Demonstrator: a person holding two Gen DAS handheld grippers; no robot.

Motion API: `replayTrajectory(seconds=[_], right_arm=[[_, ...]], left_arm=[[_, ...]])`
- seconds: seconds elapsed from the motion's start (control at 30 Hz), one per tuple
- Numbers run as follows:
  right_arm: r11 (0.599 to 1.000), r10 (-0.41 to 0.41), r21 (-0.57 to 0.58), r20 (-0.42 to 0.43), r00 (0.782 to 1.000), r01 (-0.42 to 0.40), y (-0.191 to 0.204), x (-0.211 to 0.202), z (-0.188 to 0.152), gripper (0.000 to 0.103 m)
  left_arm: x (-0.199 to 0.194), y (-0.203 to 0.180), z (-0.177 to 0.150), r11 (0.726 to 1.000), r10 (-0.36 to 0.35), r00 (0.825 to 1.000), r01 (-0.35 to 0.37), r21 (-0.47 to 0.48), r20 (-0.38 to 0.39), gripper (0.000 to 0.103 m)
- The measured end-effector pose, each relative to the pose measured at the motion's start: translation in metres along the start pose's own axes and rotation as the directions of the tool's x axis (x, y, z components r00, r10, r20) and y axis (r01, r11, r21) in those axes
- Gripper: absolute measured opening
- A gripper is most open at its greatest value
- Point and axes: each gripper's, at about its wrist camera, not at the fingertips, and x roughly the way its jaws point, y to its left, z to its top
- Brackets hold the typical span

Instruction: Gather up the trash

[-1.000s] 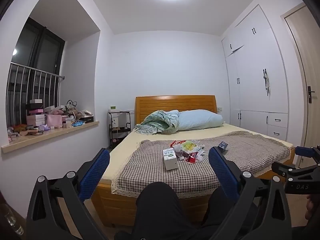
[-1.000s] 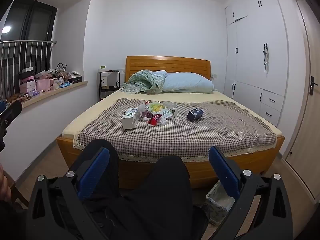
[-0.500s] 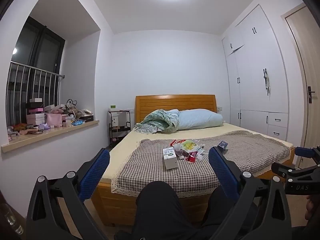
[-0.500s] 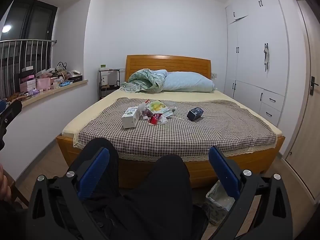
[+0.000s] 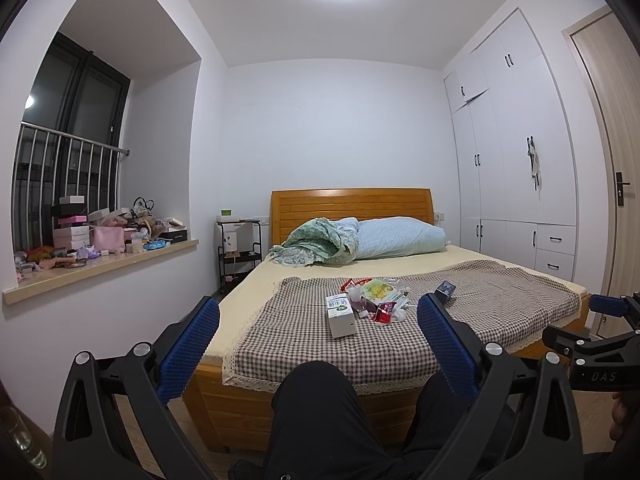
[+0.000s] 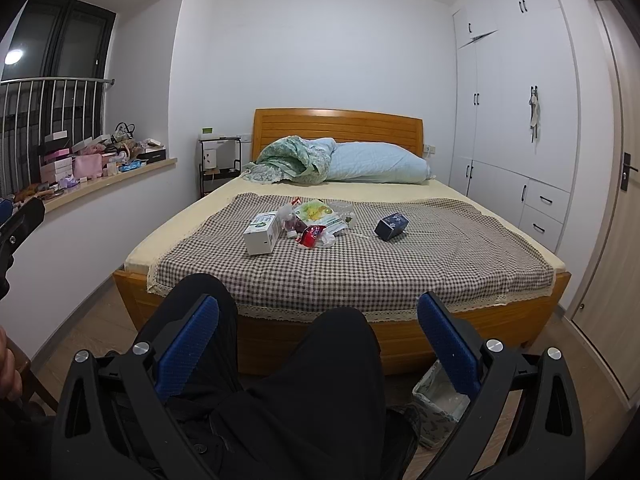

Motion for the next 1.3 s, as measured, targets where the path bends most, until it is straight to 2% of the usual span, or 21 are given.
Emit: replayTrajectory(seconds=[1.3], right_arm=[[1.0,0.005,0.006,-0.008,1.0,-0.005,-0.0041,0.0001,0.0008,0.096]], left_arm=[[0.0028,0.0015,-0.0038,1.0,0.005,1.0,-0.005,-0.005,0.004,0.096]])
